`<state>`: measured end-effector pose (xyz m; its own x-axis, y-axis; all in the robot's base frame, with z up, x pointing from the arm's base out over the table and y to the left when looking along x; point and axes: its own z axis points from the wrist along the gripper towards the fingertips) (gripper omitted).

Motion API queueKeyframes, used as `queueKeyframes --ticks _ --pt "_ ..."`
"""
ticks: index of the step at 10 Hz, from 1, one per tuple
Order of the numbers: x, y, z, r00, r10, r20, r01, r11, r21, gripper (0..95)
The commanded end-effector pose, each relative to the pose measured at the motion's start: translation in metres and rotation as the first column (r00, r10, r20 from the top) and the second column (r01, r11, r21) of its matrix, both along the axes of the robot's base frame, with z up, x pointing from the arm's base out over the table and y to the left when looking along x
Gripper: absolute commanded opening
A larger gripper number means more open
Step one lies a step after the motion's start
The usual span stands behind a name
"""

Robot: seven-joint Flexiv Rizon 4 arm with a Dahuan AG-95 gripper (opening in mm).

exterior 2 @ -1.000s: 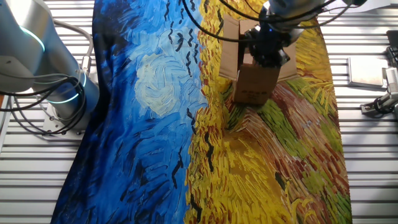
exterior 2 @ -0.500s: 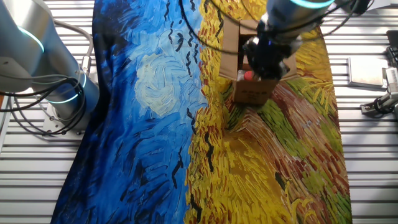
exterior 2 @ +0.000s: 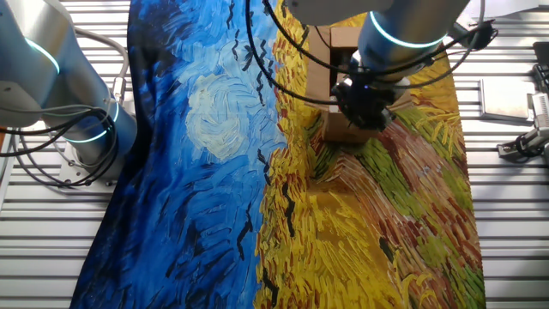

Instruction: Open a box

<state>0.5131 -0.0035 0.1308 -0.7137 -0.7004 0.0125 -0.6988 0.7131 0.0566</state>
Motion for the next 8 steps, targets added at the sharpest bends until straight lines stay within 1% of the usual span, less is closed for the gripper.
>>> queueKeyframes --ticks 1,2,3,4,5,7,8 --pt "-0.003 0.003 0.012 1.0 -0.005 0.0 0.005 1.0 0.0 0.0" --pt "-0.003 0.007 0.02 1.0 -0.007 -0.001 0.007 1.0 0.0 0.0" --pt "0.0 0.015 0.028 1.0 -0.014 -0.003 0.014 1.0 0.001 0.0" --pt "0.003 0.024 0.033 1.0 -0.025 -0.007 0.025 1.0 -0.003 0.0" --pt "0.006 0.034 0.035 1.0 -0.029 -0.009 0.029 1.0 -0.007 0.0" --pt "0.013 0.052 0.034 0.999 -0.05 -0.009 0.05 0.999 0.0 0.0" --pt "0.013 0.052 0.034 0.996 -0.085 -0.007 0.086 0.996 0.016 0.0"
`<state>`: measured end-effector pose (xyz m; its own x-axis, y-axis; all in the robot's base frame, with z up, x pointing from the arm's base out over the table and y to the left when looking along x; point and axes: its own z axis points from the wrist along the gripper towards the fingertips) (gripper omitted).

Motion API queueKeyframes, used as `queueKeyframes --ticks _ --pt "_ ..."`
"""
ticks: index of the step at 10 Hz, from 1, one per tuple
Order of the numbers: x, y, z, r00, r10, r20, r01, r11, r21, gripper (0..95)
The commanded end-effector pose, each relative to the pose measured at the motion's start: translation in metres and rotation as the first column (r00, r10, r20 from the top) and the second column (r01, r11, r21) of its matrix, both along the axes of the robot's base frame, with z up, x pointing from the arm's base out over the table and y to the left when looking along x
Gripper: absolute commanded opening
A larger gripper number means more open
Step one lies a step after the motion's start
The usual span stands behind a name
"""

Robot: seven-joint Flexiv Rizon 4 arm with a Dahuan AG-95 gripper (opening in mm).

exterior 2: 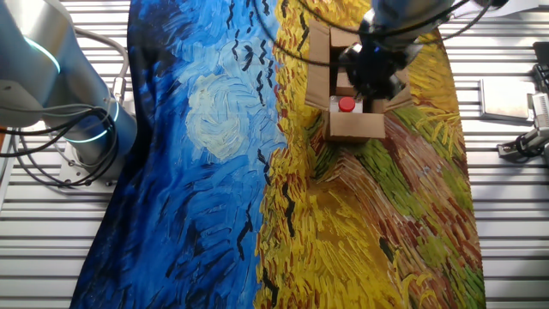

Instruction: Open a box

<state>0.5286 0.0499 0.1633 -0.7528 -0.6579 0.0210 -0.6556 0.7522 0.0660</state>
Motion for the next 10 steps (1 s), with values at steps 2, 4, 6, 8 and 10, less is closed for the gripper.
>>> queueKeyframes --ticks 2,4,6,8,10 --pt "-0.003 -0.002 0.001 0.996 -0.091 0.016 0.091 0.996 0.015 0.0" --pt "-0.003 -0.002 0.001 0.992 -0.124 0.015 0.124 0.992 0.005 0.0" --pt "-0.003 -0.002 0.001 0.993 -0.119 0.006 0.119 0.993 0.011 0.0" --pt "-0.004 -0.005 0.003 0.983 -0.179 -0.025 0.18 0.983 0.027 0.0" --pt "-0.012 -0.029 0.01 0.978 -0.206 -0.035 0.207 0.978 0.037 0.0"
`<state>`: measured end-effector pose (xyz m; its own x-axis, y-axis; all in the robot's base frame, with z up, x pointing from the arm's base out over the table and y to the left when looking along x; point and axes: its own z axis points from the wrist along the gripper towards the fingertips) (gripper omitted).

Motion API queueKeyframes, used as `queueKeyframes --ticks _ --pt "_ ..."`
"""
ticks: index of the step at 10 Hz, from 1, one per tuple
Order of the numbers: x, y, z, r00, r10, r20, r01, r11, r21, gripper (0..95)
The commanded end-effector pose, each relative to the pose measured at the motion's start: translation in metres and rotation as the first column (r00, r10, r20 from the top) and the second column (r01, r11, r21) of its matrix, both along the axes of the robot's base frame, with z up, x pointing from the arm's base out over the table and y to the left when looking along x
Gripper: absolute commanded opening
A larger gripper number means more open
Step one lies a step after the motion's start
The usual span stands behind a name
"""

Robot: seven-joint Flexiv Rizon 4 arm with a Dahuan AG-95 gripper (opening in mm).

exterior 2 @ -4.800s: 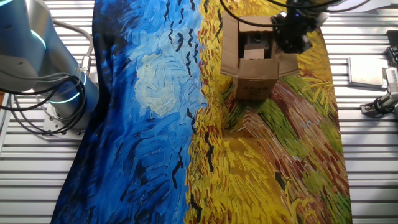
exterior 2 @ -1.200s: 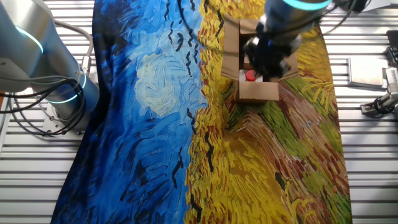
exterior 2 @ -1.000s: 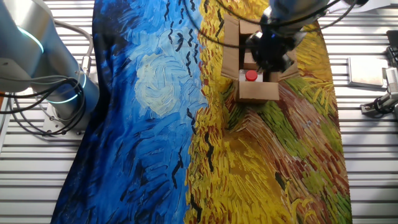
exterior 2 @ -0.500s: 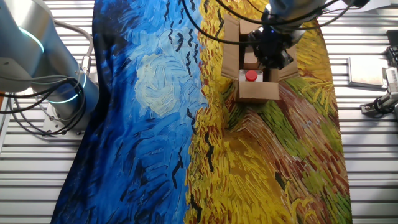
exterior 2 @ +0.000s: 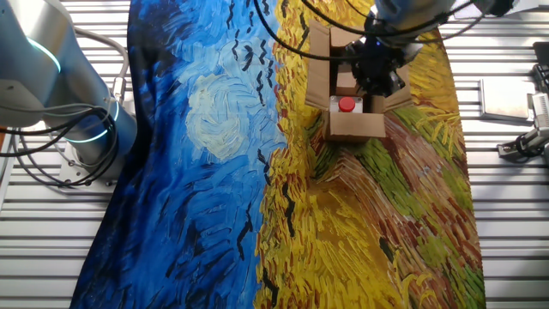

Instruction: Open a box

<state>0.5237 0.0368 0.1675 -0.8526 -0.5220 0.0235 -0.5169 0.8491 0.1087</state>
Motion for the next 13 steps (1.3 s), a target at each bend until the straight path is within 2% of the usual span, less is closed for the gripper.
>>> queueKeyframes --ticks 1,3,5,8,10,13 --pt "-0.006 -0.013 0.005 0.998 -0.058 -0.006 0.058 0.998 0.016 0.0" --pt "0.003 0.015 -0.005 0.998 -0.066 -0.006 0.066 0.997 0.046 0.0" --pt "0.008 0.047 -0.01 0.997 -0.08 -0.003 0.08 0.996 0.049 0.0" --pt "0.01 0.084 -0.019 0.993 -0.121 -0.005 0.121 0.992 0.039 0.0" --pt "0.009 0.092 -0.022 0.993 -0.118 -0.005 0.118 0.992 0.037 0.0" --pt "0.009 0.072 -0.015 0.997 -0.074 -0.012 0.075 0.996 0.046 0.0"
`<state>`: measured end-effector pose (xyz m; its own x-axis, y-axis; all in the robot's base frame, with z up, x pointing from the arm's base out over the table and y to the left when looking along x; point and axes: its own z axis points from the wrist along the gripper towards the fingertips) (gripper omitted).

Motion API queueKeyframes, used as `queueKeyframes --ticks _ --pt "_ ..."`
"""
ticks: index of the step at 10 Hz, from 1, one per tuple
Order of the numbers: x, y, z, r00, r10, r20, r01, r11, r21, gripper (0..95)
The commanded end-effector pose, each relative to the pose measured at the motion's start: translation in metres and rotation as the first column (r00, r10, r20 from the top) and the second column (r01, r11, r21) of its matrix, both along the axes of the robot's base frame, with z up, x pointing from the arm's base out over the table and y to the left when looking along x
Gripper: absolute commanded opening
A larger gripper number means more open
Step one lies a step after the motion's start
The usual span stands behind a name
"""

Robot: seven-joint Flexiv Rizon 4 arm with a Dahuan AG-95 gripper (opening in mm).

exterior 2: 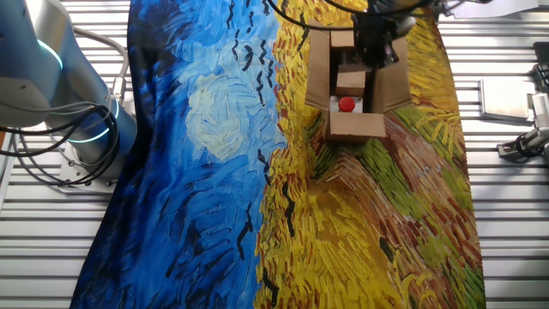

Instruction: Open a box

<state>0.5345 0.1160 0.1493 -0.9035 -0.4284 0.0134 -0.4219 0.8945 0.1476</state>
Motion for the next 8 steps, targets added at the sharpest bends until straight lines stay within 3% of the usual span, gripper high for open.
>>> queueKeyframes --ticks 1,5,7,8 --pt "-0.0018 -0.0069 0.0036 0.999 0.05 0.001 -0.05 0.999 0.008 0.0" --pt "-0.0018 -0.0069 0.0036 0.991 0.135 0.001 -0.135 0.991 0.014 0.0" --pt "-0.0018 -0.0069 0.0036 0.99 0.141 -0.001 -0.141 0.99 0.029 0.0" --pt "-0.0042 -0.0027 -0.0021 0.991 0.135 0.002 -0.135 0.989 0.054 0.0"
